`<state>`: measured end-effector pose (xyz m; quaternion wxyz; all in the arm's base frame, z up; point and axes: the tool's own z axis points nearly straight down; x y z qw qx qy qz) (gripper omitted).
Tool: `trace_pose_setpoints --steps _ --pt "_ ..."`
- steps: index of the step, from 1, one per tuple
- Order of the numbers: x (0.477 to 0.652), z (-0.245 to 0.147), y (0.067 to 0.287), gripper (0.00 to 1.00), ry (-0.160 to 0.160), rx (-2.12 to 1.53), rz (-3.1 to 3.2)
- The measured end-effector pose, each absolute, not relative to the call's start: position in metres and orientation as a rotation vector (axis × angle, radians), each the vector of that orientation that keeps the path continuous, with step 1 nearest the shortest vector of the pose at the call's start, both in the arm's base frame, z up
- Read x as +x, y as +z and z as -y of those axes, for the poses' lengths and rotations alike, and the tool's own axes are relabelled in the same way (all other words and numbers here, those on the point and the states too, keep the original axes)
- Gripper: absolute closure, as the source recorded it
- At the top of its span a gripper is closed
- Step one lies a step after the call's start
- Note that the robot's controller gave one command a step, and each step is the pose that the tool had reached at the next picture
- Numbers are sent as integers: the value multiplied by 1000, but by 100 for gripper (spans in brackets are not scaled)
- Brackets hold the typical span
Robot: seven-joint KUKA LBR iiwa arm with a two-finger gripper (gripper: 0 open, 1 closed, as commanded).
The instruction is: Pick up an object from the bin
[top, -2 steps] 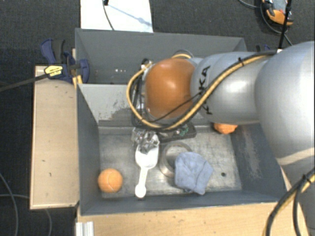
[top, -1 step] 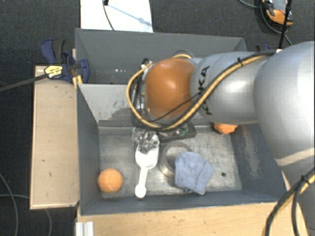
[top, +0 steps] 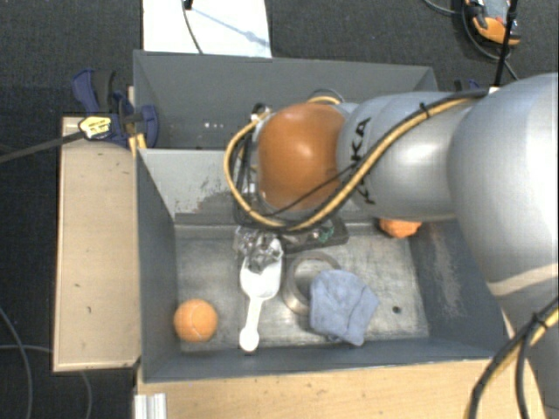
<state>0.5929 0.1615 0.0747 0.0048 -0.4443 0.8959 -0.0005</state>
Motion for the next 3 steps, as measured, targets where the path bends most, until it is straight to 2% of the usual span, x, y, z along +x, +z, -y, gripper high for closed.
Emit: trace_pose_setpoints --steps 1,2,3 --pt "593 -162 75 100 -1 -1389 -2807" --pt "581 -157 190 100 1 -1339 -2838" --pt "580 -157 190 100 2 -1337 -2840"
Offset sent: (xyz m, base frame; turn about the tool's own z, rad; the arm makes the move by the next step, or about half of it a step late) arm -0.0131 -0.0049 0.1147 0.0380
